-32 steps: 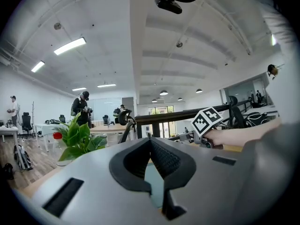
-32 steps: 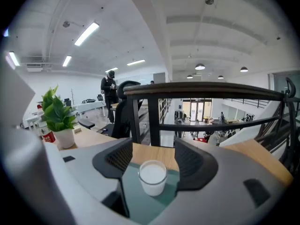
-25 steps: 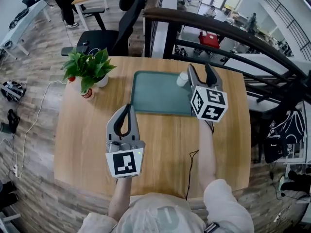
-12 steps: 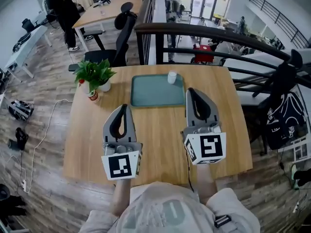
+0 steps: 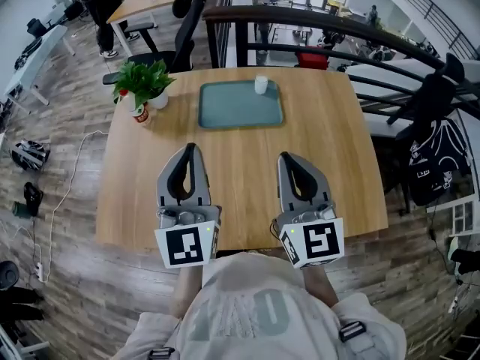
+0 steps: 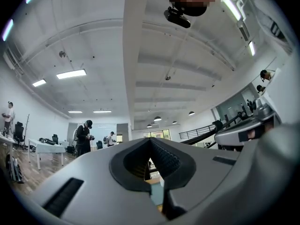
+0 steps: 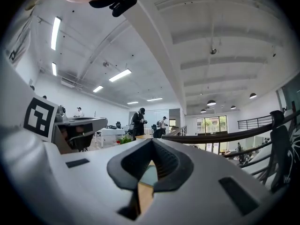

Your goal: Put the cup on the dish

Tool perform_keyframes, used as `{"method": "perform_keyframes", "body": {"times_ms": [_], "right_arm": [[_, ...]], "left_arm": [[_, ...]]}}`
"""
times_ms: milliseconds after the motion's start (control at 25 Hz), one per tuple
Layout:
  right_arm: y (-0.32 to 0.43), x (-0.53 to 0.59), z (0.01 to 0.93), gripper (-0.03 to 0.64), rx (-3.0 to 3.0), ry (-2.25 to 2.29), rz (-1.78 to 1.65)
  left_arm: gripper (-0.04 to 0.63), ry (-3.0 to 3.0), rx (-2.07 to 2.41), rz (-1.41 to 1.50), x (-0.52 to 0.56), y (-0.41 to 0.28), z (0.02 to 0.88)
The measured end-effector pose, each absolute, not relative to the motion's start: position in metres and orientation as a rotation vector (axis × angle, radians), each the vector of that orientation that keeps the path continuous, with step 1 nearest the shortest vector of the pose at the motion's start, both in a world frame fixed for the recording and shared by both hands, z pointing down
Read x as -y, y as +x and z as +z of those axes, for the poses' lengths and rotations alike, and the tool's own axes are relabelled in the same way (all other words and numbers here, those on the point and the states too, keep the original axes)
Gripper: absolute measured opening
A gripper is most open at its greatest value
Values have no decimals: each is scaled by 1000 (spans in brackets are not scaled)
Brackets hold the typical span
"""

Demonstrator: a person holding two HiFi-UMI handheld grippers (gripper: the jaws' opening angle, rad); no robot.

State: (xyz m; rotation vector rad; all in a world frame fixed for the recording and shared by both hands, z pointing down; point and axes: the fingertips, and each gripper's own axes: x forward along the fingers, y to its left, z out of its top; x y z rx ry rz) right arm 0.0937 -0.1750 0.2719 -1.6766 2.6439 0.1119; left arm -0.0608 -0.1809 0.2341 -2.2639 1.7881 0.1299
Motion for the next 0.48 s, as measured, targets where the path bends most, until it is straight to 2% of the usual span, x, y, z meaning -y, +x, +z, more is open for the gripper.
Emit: {"method": "perform_keyframes", "body": {"times_ms": [480], "right_arm": [[94,184,264,18,-2662,-1668,199]], "left_arm": [[6,-2278,-1769,148,176,-51,226]]}}
